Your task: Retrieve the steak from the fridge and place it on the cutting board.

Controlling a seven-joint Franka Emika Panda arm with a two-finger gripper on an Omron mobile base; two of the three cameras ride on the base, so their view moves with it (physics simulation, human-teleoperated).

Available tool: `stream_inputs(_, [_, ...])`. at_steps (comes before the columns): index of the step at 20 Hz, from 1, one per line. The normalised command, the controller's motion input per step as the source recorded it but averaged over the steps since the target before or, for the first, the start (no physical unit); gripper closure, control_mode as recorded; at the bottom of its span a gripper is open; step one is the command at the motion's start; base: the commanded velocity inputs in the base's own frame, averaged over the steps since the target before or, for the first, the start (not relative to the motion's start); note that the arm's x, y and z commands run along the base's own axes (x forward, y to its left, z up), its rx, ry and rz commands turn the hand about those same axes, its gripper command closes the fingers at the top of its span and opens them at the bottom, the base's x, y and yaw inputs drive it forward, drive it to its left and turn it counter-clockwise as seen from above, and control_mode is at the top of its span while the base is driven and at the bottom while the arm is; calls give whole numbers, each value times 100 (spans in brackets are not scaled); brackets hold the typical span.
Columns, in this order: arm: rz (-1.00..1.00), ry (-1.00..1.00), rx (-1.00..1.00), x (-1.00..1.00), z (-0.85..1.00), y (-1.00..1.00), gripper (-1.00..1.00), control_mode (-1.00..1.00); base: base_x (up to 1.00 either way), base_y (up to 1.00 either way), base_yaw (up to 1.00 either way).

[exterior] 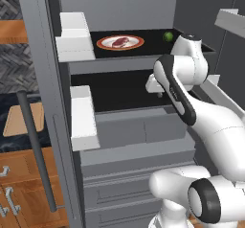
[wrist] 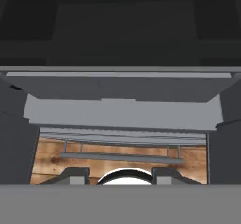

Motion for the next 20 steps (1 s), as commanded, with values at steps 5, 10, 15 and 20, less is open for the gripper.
stream_inputs(5, [0, 0, 0, 0, 0, 3, -100, -100, 0, 0, 0])
stream_inputs(10, [-7, -5, 0, 0, 0, 36, -100, -100, 0, 0, 0])
stream_inputs(15, [-7, -24, 0, 0, 17, 36, -100, -100, 0, 0, 0])
stream_inputs(20, [-7, -13, -1, 0, 42, 15, -100, -100, 0, 0, 0])
